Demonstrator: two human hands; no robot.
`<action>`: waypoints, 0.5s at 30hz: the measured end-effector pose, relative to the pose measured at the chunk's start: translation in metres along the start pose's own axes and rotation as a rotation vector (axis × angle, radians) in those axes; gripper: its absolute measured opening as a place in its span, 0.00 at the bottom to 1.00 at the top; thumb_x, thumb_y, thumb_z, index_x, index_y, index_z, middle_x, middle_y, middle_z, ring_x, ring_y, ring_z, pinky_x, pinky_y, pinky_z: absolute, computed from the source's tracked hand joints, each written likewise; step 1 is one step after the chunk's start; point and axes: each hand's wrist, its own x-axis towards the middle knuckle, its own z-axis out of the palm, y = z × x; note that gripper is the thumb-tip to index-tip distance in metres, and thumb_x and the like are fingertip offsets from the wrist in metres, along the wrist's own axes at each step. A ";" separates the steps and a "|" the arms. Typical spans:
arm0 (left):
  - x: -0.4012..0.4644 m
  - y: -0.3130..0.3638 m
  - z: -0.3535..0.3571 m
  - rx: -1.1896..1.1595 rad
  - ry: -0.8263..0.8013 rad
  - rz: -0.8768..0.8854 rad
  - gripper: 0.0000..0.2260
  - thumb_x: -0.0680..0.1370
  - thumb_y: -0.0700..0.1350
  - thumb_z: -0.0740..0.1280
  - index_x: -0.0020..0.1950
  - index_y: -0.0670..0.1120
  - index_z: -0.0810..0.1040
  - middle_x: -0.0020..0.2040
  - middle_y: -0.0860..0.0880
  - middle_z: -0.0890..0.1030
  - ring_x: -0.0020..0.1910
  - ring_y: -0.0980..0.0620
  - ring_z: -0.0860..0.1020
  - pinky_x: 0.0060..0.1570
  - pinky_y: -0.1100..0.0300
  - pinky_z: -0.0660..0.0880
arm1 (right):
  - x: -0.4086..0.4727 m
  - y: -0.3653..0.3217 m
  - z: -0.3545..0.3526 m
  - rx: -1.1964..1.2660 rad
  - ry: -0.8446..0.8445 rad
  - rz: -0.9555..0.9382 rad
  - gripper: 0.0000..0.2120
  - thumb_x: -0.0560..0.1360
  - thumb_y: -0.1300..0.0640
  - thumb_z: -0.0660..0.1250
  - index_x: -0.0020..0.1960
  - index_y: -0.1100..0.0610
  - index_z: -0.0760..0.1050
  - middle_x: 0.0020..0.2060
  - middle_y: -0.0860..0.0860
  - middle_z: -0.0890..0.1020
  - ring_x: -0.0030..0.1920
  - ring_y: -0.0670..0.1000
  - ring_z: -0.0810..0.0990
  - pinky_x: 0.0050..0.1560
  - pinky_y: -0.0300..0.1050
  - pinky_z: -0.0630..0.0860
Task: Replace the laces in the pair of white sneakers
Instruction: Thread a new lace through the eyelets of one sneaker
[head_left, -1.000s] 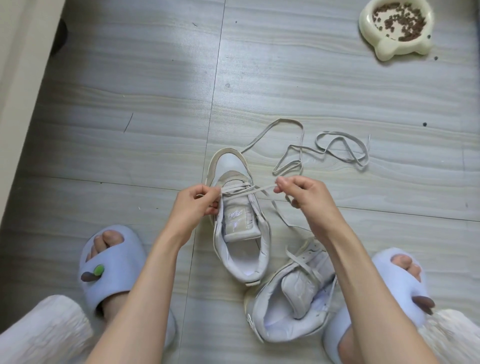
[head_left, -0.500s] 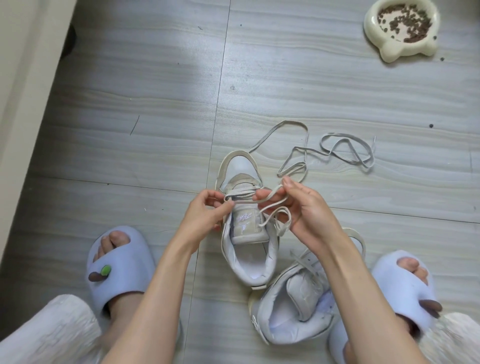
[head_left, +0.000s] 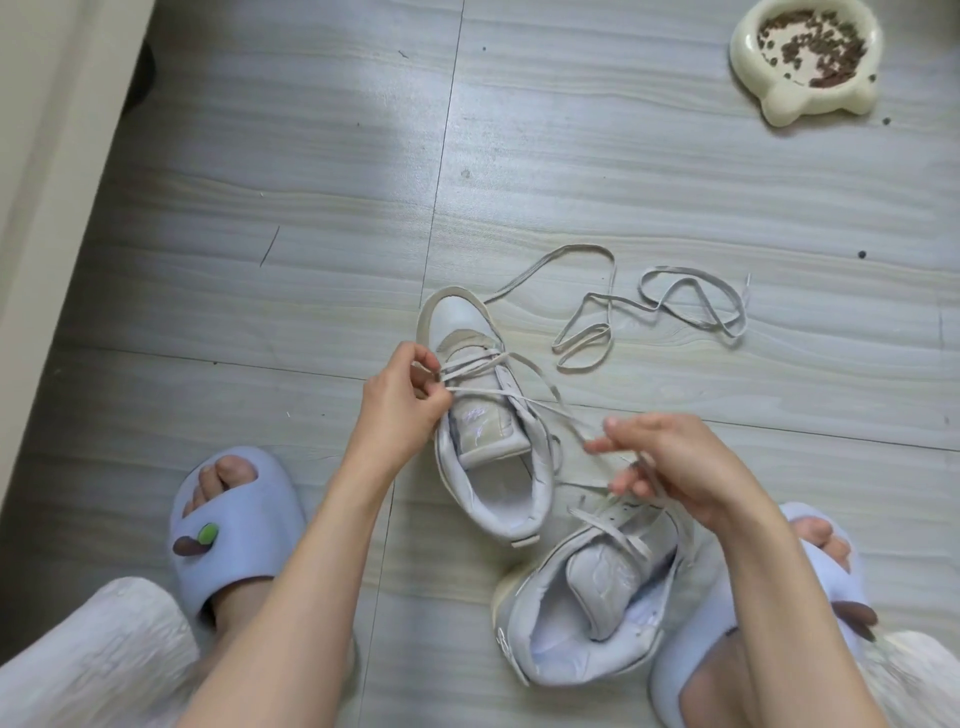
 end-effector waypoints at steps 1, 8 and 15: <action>0.004 0.000 -0.002 0.060 0.008 0.051 0.08 0.72 0.35 0.64 0.43 0.49 0.72 0.33 0.53 0.75 0.31 0.55 0.73 0.34 0.66 0.68 | -0.001 0.002 0.001 -0.145 -0.051 0.038 0.10 0.77 0.56 0.65 0.41 0.63 0.76 0.40 0.54 0.84 0.23 0.47 0.76 0.21 0.35 0.69; 0.016 0.003 -0.003 0.229 -0.063 0.279 0.11 0.73 0.32 0.62 0.45 0.46 0.80 0.44 0.52 0.74 0.41 0.53 0.74 0.47 0.61 0.70 | 0.024 -0.010 0.014 -0.724 0.225 -0.200 0.12 0.76 0.52 0.64 0.47 0.60 0.80 0.42 0.53 0.82 0.47 0.53 0.79 0.47 0.44 0.71; -0.001 -0.009 0.010 -0.117 0.115 0.035 0.13 0.74 0.38 0.68 0.55 0.49 0.72 0.51 0.47 0.77 0.47 0.51 0.76 0.51 0.60 0.73 | 0.053 -0.035 0.070 -0.643 0.180 -0.494 0.15 0.78 0.54 0.62 0.63 0.58 0.74 0.56 0.54 0.80 0.59 0.52 0.75 0.59 0.41 0.66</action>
